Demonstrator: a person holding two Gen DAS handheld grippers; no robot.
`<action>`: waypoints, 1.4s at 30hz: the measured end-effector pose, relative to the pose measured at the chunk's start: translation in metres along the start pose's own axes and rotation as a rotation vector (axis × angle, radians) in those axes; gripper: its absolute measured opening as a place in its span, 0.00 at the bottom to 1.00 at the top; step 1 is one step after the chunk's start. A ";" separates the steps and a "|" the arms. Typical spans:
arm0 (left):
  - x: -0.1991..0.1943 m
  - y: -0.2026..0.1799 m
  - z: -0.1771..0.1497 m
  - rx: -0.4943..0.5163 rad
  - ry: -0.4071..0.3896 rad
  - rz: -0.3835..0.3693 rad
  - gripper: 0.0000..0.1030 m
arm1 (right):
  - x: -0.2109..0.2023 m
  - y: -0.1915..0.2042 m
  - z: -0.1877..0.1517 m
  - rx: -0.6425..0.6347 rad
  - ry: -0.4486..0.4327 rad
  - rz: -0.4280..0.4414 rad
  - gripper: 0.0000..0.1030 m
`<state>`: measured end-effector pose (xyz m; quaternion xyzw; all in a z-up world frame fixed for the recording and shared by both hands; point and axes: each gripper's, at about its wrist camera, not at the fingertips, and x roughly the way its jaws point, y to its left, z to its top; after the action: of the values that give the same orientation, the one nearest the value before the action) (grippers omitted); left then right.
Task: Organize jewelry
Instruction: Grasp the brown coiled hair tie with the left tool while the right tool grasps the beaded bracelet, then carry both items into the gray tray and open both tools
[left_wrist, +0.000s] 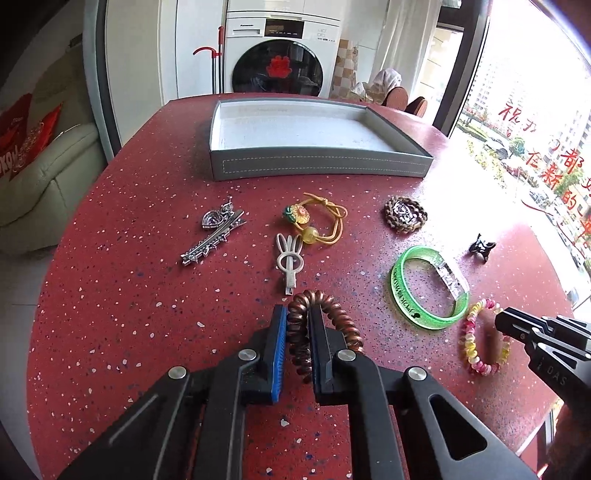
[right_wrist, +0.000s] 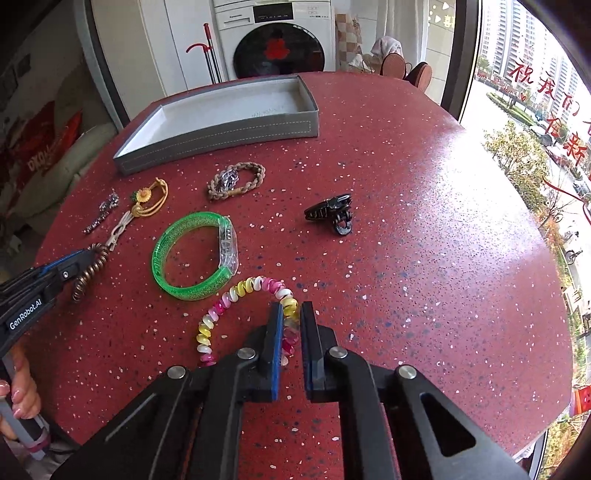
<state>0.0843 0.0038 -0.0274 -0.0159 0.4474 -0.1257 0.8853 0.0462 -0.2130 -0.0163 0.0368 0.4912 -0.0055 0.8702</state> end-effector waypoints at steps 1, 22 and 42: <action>-0.004 0.001 0.002 0.002 -0.007 -0.012 0.29 | -0.003 -0.002 0.004 0.004 -0.009 0.001 0.10; 0.021 0.013 0.189 0.022 -0.089 -0.017 0.29 | 0.039 0.024 0.220 -0.010 -0.117 0.134 0.10; 0.168 0.010 0.234 0.078 0.021 0.171 0.29 | 0.169 0.017 0.261 0.013 0.004 0.050 0.10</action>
<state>0.3679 -0.0457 -0.0212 0.0583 0.4509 -0.0673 0.8881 0.3577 -0.2093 -0.0255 0.0548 0.4919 0.0132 0.8688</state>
